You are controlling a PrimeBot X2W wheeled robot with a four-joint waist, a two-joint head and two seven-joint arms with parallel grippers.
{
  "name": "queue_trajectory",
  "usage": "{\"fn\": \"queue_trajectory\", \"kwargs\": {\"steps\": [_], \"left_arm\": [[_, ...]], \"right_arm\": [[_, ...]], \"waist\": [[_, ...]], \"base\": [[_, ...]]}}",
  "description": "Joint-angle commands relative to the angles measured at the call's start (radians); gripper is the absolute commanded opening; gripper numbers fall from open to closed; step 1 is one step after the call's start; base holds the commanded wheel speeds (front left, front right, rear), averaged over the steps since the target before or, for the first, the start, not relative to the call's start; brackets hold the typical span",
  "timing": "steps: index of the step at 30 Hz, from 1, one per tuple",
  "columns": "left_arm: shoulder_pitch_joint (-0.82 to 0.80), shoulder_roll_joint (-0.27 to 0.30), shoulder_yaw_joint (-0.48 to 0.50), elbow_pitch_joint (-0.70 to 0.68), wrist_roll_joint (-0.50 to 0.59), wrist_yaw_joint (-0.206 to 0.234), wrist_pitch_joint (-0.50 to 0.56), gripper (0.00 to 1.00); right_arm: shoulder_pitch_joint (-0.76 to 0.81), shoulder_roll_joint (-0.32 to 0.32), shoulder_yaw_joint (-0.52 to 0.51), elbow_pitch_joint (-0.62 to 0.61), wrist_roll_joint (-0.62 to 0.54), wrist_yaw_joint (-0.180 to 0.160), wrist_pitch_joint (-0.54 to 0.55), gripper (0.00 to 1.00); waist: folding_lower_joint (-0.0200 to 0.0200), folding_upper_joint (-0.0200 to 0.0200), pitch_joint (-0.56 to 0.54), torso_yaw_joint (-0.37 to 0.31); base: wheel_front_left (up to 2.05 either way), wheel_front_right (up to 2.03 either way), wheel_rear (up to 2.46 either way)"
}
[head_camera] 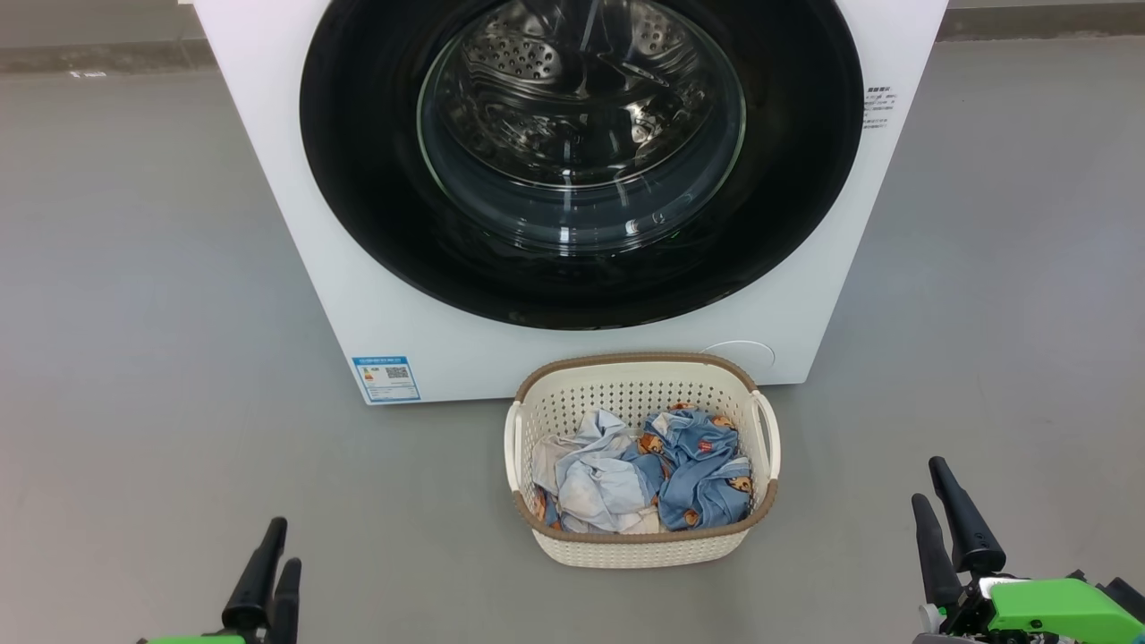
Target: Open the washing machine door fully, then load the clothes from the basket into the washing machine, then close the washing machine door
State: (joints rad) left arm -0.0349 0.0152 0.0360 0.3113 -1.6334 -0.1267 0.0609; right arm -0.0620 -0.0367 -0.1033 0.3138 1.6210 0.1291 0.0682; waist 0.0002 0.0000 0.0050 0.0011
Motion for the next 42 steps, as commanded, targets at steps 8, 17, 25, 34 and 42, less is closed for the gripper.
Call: {"fn": "queue_trajectory", "kwargs": {"steps": [8, 17, 25, 34, 42], "left_arm": [[-0.06, 0.02, -0.008, -0.045, 0.02, -0.002, -0.024, 1.0], [-0.075, 0.036, -0.036, -0.06, 0.063, -0.002, -0.058, 1.0], [-0.09, 0.059, -0.072, -0.065, 0.127, -0.002, -0.092, 1.0], [-0.106, 0.06, -0.077, -0.069, 0.235, -0.002, -0.122, 1.0], [-0.117, 0.063, -0.083, -0.068, 0.342, -0.003, -0.146, 1.0]], "right_arm": [[-0.056, -0.013, 0.025, -0.04, -0.018, 0.0, -0.026, 1.0], [-0.071, -0.031, 0.062, -0.058, -0.054, 0.0, -0.062, 1.0], [-0.087, -0.056, 0.111, -0.07, -0.1, 0.001, -0.099, 1.0], [-0.104, -0.075, 0.145, -0.073, -0.172, 0.001, -0.131, 1.0], [-0.113, -0.083, 0.162, -0.095, -0.287, 0.001, -0.154, 1.0]], "waist": [[-0.0002, 0.0, 0.001, 0.001], [-0.0002, 0.0, 0.001, 0.001], [-0.0002, 0.0, 0.0, 0.001], [-0.0002, 0.0, 0.0, 0.0], [-0.0002, 0.0, 0.001, 0.001]], "base": [[0.0, 0.0, 0.0], [0.0, 0.0, 0.0], [0.0, 0.0, 0.0], [0.0, 0.0, 0.0], [0.0, 0.0, 0.0]]}}
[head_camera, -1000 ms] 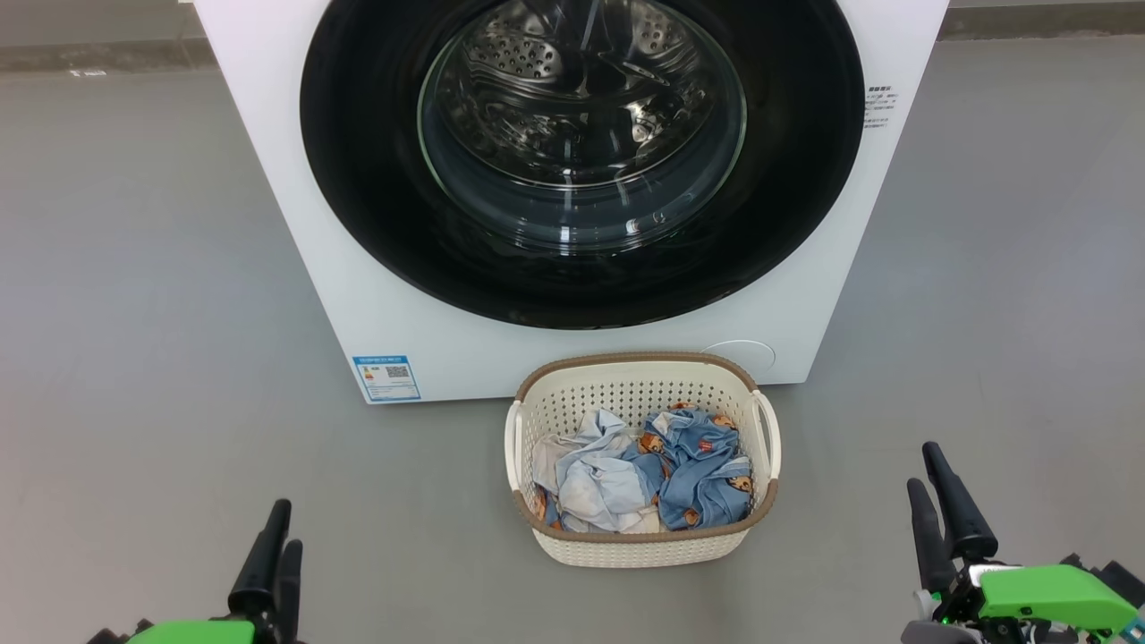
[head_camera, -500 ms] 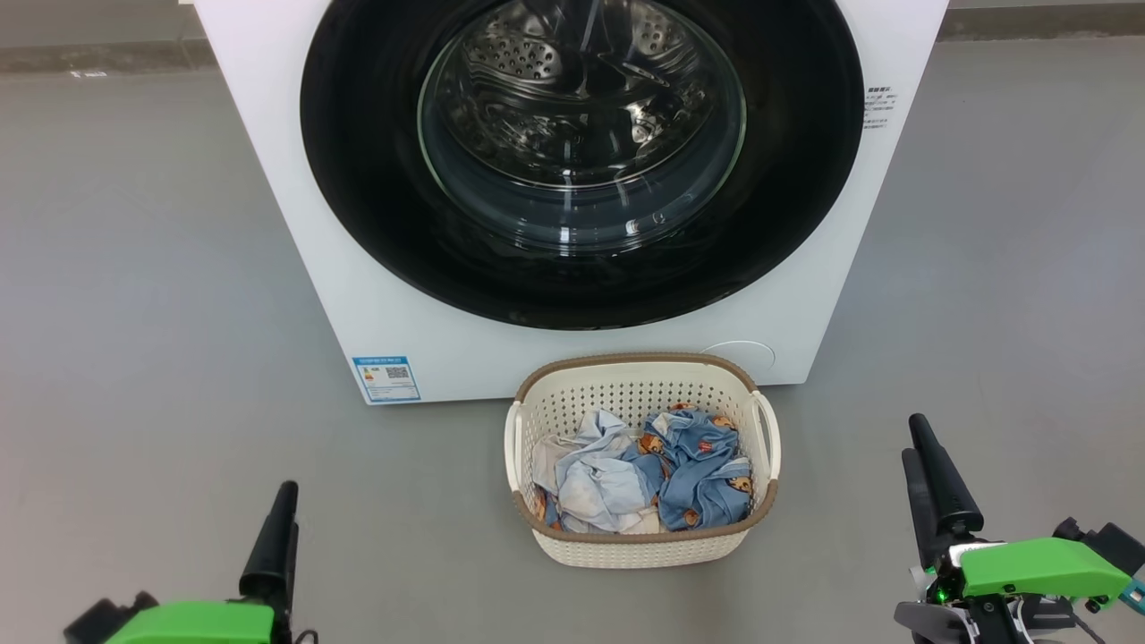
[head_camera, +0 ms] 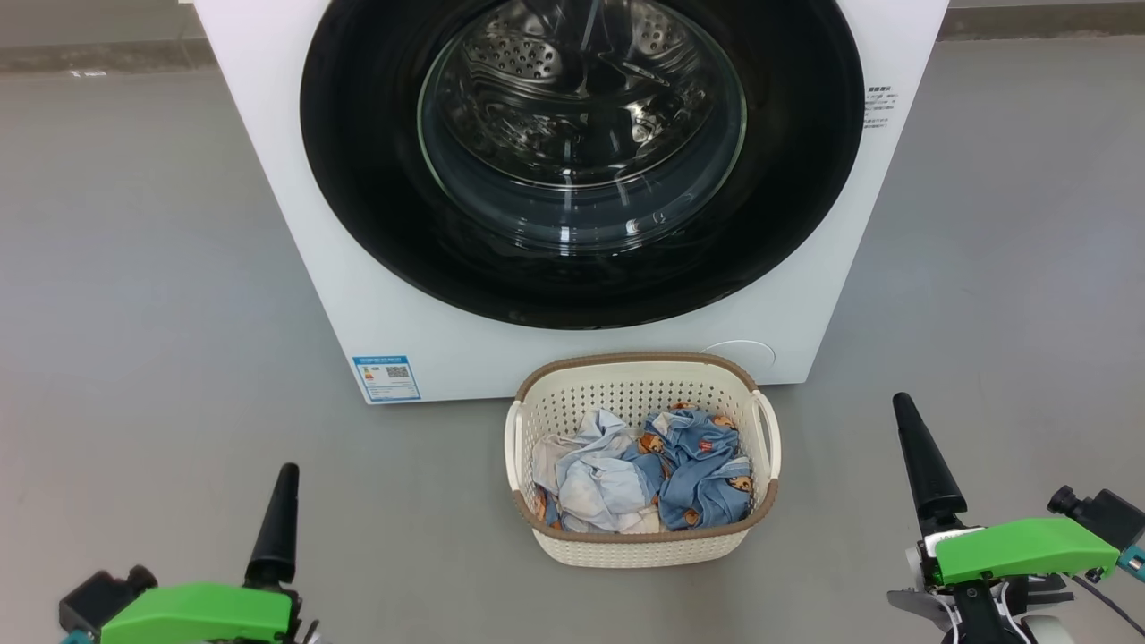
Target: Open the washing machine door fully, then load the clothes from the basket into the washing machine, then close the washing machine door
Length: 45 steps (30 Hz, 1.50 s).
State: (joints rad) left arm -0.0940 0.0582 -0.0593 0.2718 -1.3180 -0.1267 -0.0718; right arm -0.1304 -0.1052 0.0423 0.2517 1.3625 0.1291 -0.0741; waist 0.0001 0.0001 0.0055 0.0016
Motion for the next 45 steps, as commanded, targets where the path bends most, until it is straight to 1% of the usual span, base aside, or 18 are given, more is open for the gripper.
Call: {"fn": "queue_trajectory", "kwargs": {"steps": [1, 17, 22, 32, 38, 45], "left_arm": [[-0.06, 0.021, 0.01, -0.028, 0.043, -0.003, -0.016, 1.0], [-0.079, 0.02, 0.008, -0.016, 0.342, -0.003, -0.063, 1.0], [-0.084, 0.019, 0.016, -0.005, 0.464, -0.003, -0.078, 1.0], [-0.092, 0.013, 0.039, 0.0, 0.718, 0.004, -0.107, 1.0], [-0.094, 0.003, 0.044, 0.018, 0.798, 0.002, -0.125, 1.0], [-0.105, -0.002, 0.034, 0.042, 0.878, 0.0, -0.145, 1.0]], "right_arm": [[-0.045, -0.015, 0.019, -0.034, -0.045, 0.001, -0.015, 1.0], [-0.066, -0.022, 0.033, -0.014, -0.334, 0.001, -0.061, 1.0], [-0.076, -0.021, 0.039, 0.005, -0.418, 0.001, -0.076, 1.0], [-0.103, -0.027, 0.053, 0.045, -0.651, 0.001, -0.105, 1.0], [-0.112, -0.019, 0.05, 0.06, -0.751, 0.001, -0.123, 1.0], [-0.121, -0.016, 0.05, 0.073, -0.842, 0.001, -0.143, 1.0]], "waist": [[-0.0001, -0.0001, 0.0, 0.001], [-0.0001, -0.0001, 0.001, 0.002], [-0.0001, -0.0001, -0.001, 0.001], [-0.0001, -0.0001, -0.004, 0.004], [-0.0001, -0.0001, -0.006, 0.006], [-0.0001, -0.0001, -0.01, 0.006]], "base": [[0.0, 0.0, 0.0], [0.0, 0.0, 0.0], [0.0, 0.0, 0.0], [0.0, 0.0, 0.0], [0.0, 0.0, 0.0], [0.0, 0.0, 0.0]]}}
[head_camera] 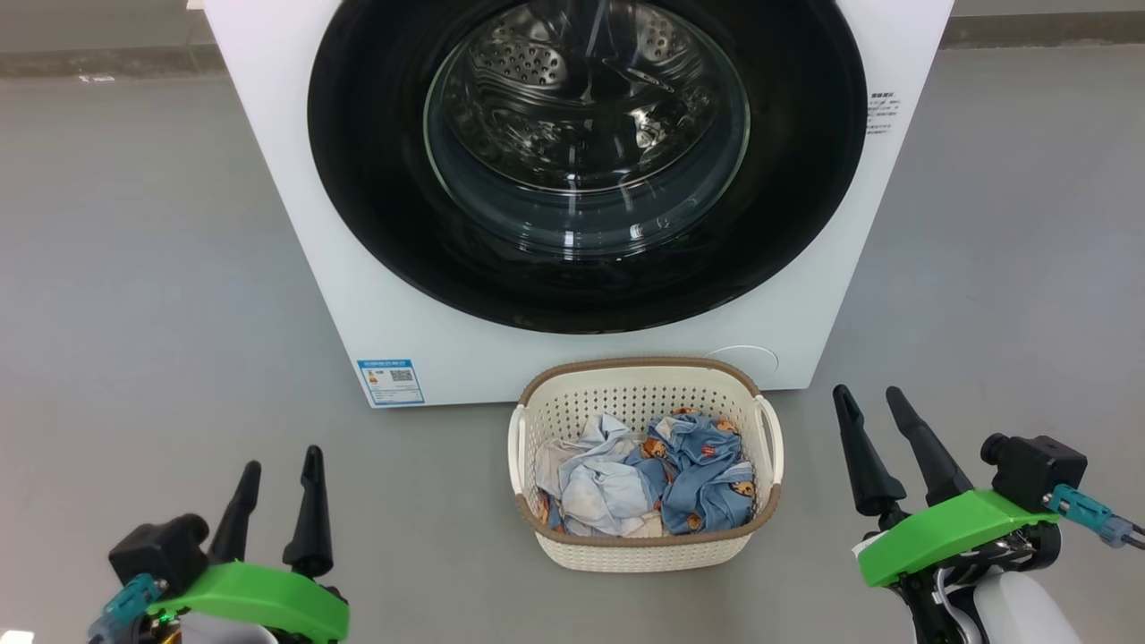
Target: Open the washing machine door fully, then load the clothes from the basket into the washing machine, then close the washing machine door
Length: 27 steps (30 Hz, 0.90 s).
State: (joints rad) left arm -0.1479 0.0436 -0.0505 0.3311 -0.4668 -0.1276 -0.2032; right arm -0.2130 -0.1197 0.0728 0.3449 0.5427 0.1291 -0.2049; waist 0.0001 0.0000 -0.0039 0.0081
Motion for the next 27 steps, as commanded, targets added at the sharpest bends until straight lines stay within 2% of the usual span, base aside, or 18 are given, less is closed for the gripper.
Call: {"fn": "queue_trajectory", "kwargs": {"steps": [1, 16, 27], "left_arm": [[-0.053, 0.013, 0.026, -0.014, 0.038, 0.0, -0.017, 1.0], [-0.08, 0.012, 0.009, 0.02, 0.187, -0.002, -0.058, 1.0], [-0.077, 0.01, 0.019, 0.013, 0.195, -0.003, -0.059, 1.0]], "right_arm": [[-0.04, 0.0, 0.02, -0.018, -0.034, 0.001, -0.016, 1.0], [-0.064, -0.002, 0.02, 0.026, -0.194, 0.002, -0.057, 1.0], [-0.064, -0.012, 0.027, 0.049, -0.182, 0.002, -0.057, 1.0]], "waist": [[0.0, 0.0, -0.001, -0.001], [0.0, 0.0, -0.003, -0.001], [0.0, 0.0, -0.007, -0.001]], "base": [[0.0, 0.0, 0.0], [0.0, 0.0, 0.0], [0.0, 0.0, 0.0]]}}
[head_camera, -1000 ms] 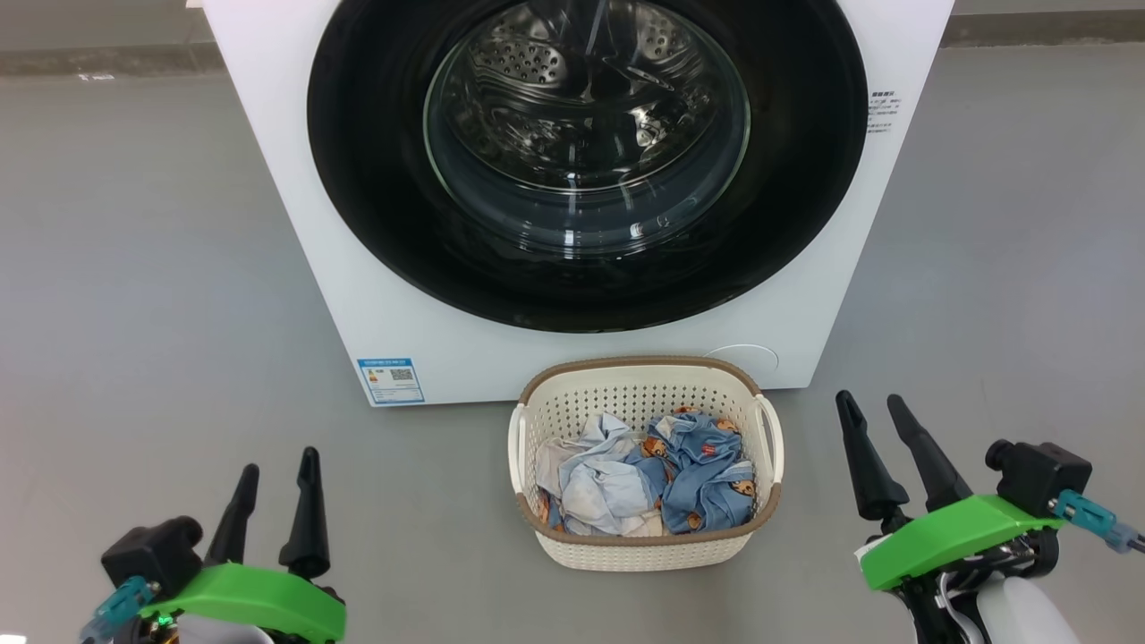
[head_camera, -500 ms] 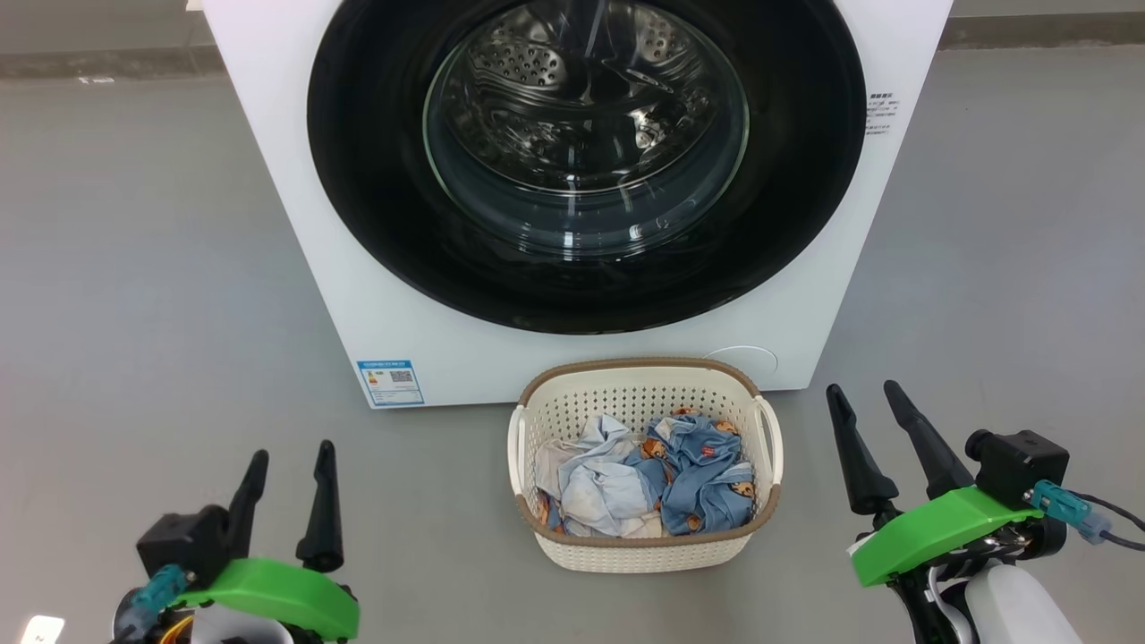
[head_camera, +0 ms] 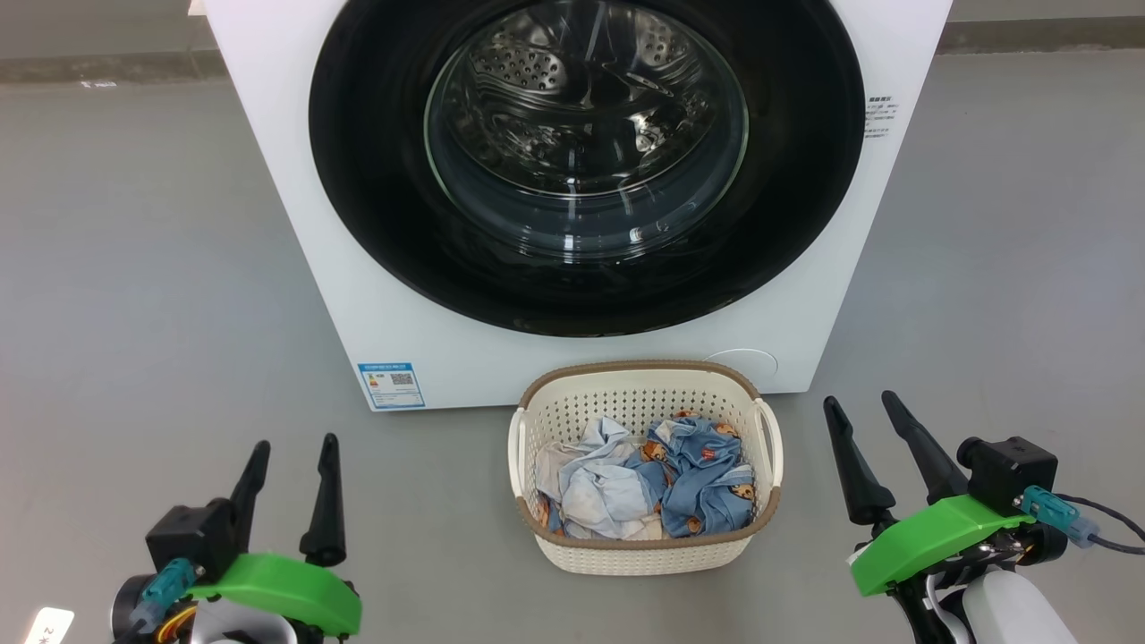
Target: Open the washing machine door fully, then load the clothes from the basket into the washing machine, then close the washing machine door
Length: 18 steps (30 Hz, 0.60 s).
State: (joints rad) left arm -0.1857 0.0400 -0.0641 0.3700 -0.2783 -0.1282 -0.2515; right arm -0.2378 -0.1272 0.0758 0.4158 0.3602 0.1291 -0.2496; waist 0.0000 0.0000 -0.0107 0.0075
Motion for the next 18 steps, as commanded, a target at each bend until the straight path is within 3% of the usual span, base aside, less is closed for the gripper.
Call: {"fn": "queue_trajectory", "kwargs": {"steps": [1, 18], "left_arm": [[-0.039, 0.014, 0.033, -0.026, 0.007, -0.002, -0.01, 1.0], [-0.037, 0.012, 0.034, -0.026, 0.005, -0.002, -0.01, 1.0]], "right_arm": [[-0.039, -0.005, 0.024, -0.021, 0.001, 0.002, -0.012, 1.0], [-0.037, -0.004, 0.03, -0.012, 0.008, 0.002, -0.012, 1.0]], "waist": [[0.0, 0.0, 0.0, 0.0], [0.0, 0.0, -0.004, -0.001]], "base": [[0.0, 0.0, 0.0], [0.0, 0.0, 0.0]]}}
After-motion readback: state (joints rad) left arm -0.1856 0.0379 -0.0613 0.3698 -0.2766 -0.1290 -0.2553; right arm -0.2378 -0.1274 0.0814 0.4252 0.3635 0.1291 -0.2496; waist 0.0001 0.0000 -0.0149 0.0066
